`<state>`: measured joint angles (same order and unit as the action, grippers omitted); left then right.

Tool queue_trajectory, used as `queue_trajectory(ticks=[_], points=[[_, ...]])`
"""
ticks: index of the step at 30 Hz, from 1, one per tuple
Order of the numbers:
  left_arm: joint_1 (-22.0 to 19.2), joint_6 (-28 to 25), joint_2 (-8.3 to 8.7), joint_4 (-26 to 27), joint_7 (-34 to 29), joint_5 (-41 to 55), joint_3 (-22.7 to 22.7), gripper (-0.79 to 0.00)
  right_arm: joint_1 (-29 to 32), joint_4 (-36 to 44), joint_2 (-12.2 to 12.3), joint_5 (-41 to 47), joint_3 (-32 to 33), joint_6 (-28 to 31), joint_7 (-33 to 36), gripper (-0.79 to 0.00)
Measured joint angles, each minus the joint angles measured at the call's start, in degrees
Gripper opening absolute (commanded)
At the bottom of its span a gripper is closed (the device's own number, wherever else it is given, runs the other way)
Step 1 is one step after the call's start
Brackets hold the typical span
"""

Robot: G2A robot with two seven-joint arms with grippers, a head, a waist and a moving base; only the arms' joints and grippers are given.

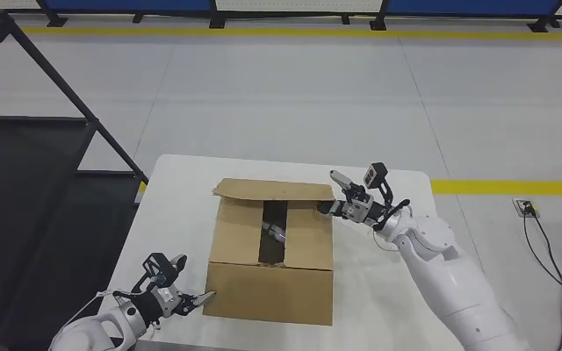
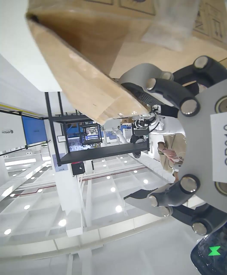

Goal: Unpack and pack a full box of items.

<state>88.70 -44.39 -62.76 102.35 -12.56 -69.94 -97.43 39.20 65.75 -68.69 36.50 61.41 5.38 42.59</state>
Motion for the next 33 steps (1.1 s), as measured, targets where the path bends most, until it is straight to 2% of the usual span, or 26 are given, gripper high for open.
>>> queue_trajectory(ticks=[6, 13, 25, 29, 33], points=[[0.0, 0.0, 0.0, 0.0, 0.0, 0.0, 0.0, 0.0, -5.58, -5.43, -2.51, -2.74, -4.23, 4.77, -9.05, 0.0], [0.0, 0.0, 0.0, 0.0, 0.0, 0.0, 0.0, 0.0, -11.17, -15.01, -5.07, -2.8, -7.17, 9.95, -11.65, 0.0], [0.0, 0.0, 0.0, 0.0, 0.0, 0.0, 0.0, 0.0, -10.63, -14.5, -5.12, -2.91, -7.14, 9.62, -12.17, 0.0], [0.0, 0.0, 0.0, 0.0, 0.0, 0.0, 0.0, 0.0, -10.95, -14.02, -6.16, -0.81, -7.15, 8.25, -16.46, 0.0], [0.0, 0.0, 0.0, 0.0, 0.0, 0.0, 0.0, 0.0, -14.48, -17.68, -8.26, -1.31, -9.37, 8.73, -21.83, 0.0]])
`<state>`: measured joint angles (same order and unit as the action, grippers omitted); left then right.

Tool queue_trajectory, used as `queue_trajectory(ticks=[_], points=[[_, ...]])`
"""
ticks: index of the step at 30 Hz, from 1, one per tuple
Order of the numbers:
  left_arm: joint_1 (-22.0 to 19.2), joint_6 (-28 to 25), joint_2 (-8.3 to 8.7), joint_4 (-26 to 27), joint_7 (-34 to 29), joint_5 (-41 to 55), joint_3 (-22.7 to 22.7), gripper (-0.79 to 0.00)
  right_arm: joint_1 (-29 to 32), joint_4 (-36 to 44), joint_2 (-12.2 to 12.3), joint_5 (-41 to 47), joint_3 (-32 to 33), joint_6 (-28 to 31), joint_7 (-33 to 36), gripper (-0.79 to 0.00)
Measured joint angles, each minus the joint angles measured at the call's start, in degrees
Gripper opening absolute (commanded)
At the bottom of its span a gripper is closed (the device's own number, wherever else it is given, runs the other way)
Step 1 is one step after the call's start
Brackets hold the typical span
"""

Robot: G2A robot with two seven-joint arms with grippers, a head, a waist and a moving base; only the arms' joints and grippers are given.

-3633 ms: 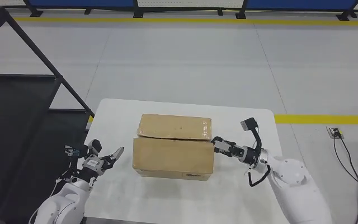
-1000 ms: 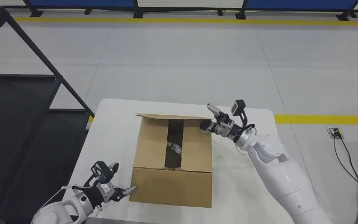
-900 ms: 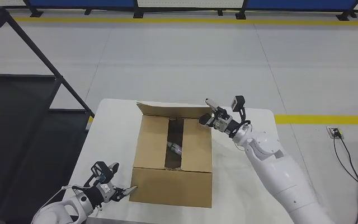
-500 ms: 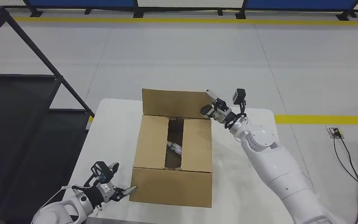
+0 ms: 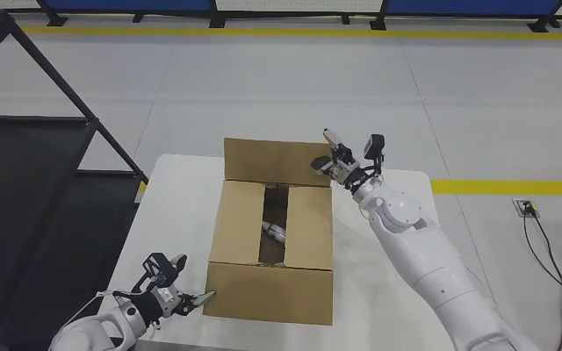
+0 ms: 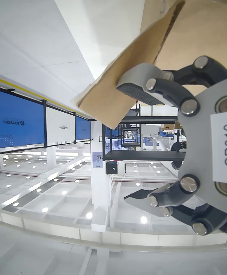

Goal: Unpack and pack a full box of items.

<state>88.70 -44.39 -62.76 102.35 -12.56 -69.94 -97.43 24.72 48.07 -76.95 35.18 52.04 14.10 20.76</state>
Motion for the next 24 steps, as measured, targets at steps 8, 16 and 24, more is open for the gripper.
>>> queue_trajectory(ticks=[8, 16, 24], points=[[0.0, 0.0, 0.0, 0.0, 0.0, 0.0, 0.0, 0.0, -7.78, -12.93, -4.86, -2.29, -5.62, -4.01, -4.96, 0.0], [0.0, 0.0, 0.0, 0.0, 0.0, 0.0, 0.0, 0.0, -11.86, -23.97, -8.99, -3.34, -8.24, -6.01, -5.73, 0.0], [0.0, 0.0, 0.0, 0.0, 0.0, 0.0, 0.0, 0.0, -14.06, -29.35, -11.05, -3.85, -8.03, -6.38, -4.22, 0.0]])
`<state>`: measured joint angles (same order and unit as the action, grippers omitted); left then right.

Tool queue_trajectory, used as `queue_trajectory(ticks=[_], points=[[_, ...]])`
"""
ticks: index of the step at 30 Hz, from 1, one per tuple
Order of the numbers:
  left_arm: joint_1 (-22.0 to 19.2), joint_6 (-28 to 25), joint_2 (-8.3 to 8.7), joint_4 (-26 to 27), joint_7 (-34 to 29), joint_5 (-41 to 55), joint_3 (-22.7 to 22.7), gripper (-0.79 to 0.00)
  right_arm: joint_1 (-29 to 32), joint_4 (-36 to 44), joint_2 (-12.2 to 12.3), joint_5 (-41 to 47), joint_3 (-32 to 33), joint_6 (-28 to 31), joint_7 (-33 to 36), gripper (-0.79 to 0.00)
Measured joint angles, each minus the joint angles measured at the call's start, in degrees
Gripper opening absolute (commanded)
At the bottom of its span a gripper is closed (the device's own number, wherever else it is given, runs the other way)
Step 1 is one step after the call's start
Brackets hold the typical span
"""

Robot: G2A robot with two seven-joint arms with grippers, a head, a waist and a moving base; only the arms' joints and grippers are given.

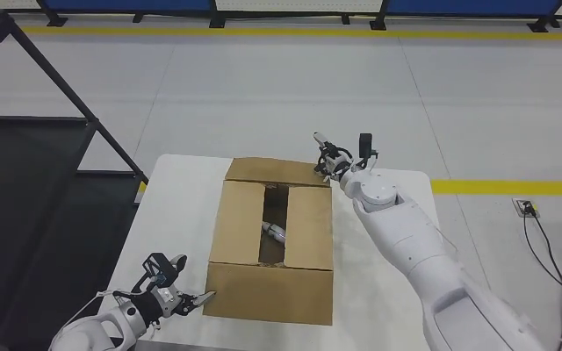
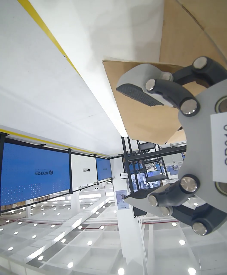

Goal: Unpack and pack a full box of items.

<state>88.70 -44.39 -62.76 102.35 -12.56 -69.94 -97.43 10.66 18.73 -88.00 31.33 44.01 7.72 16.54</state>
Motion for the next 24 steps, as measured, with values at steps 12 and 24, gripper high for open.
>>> queue_trajectory(ticks=[12, 24], points=[[-0.75, 2.12, 0.14, -1.52, 0.15, -0.59, 2.01, 0.0, -1.49, -3.19, -1.47, -2.16, 0.76, -1.85, 1.66, 0.0], [-2.01, 1.21, 0.55, -3.79, 0.21, 2.67, 2.37, 0.0, -0.6, -0.6, -0.67, 1.05, 4.74, 9.32, 17.19, 0.0]])
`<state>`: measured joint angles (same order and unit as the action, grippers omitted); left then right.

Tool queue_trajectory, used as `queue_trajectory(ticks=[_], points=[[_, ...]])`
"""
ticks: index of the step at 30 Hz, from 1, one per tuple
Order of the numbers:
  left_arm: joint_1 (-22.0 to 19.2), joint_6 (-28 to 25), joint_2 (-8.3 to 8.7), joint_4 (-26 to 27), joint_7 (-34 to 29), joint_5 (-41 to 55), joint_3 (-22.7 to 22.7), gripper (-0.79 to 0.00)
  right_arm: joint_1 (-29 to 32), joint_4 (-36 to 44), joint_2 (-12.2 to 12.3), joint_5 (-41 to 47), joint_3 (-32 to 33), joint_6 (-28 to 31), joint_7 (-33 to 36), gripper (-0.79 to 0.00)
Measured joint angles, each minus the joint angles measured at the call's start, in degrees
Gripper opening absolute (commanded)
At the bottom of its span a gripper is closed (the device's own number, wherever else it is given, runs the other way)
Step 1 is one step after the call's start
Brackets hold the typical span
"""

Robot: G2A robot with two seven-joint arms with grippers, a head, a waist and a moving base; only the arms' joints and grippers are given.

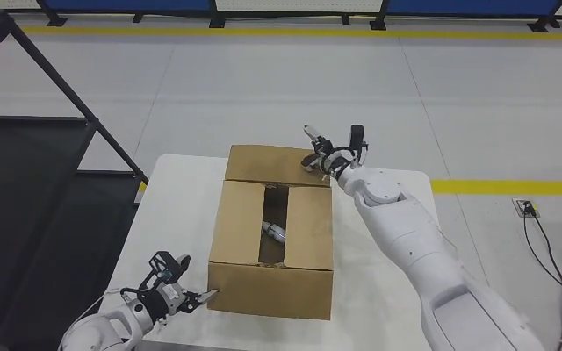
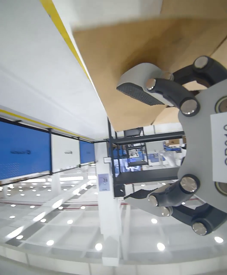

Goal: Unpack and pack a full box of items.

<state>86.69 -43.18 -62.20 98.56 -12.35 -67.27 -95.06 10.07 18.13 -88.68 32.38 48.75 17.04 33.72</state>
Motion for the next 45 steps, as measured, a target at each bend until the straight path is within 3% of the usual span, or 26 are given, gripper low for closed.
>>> queue_trajectory(ticks=[6, 12, 19, 26, 32, 45], points=[[0.99, -4.78, 0.67, 0.05, -0.72, 11.21, -4.37, 0.0, 1.21, 5.05, 0.23, -7.72, -2.77, -1.29, 9.43, 0.0], [2.01, -4.84, 1.23, 0.29, -1.2, 20.7, -8.78, 0.0, 3.19, 10.9, -0.33, -15.84, -6.19, -6.77, 10.0, 0.0], [2.26, -3.32, 1.65, 0.01, -2.93, 25.12, -10.47, 0.0, 4.07, 13.87, -0.82, -20.3, -7.69, -11.7, 10.46, 0.0], [2.1, -2.7, 1.88, -0.18, -3.24, 25.93, -10.02, 0.0, 4.74, 14.78, -1.59, -20.72, -7.93, -12.46, 12.08, 0.0], [2.25, -2.05, 1.99, 0.52, -3.09, 26.13, -9.38, 0.0, 5.34, 14.95, -2.38, -18.56, -7.26, -9.34, 14.37, 0.0], [4.05, -1.28, 2.16, 5.41, -1.65, 22.32, -8.27, 0.0, 5.99, 17.15, -2.22, -10.81, -1.63, -5.56, 16.78, 0.0]])
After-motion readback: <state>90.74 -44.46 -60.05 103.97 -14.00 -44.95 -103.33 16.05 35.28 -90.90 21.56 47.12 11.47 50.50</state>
